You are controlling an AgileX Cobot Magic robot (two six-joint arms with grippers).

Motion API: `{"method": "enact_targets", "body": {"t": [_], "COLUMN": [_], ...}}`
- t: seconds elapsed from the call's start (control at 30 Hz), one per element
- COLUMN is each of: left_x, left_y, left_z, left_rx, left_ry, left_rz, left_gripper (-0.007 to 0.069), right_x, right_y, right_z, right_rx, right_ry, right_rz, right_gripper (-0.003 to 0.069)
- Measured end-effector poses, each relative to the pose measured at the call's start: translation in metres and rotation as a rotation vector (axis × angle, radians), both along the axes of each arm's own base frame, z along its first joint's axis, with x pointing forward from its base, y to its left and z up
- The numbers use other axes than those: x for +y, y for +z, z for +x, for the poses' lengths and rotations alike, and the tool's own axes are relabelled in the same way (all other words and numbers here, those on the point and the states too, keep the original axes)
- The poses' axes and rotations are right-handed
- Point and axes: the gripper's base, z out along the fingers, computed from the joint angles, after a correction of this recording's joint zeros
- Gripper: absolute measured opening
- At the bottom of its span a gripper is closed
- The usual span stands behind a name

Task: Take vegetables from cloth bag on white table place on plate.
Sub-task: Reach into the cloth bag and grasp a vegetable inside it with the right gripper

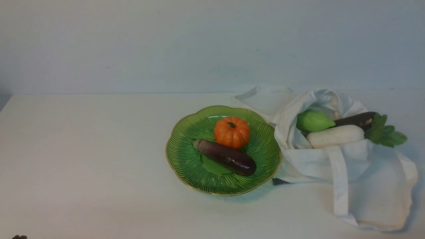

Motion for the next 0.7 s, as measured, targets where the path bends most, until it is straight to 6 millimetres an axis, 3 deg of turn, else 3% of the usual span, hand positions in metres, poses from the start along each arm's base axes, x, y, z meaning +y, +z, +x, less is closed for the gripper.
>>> {"method": "enact_targets", "body": {"t": [0.63, 0.7], "left_x": [0.0, 0.0], "left_y": [0.0, 0.0], "left_z": [0.0, 0.0], "left_rx": [0.0, 0.0], "left_ry": [0.0, 0.0], "left_rz": [0.0, 0.0], "left_gripper": [-0.0005, -0.0005], "right_x": [0.0, 0.0016], "right_y": [0.0, 0.0003], "right_z": [0.0, 0.0], "right_rx": [0.0, -0.001], "right_ry": [-0.004, -0.004], "right_rz": [0.022, 0.11], "right_gripper": [-0.0015, -0.0015]}}
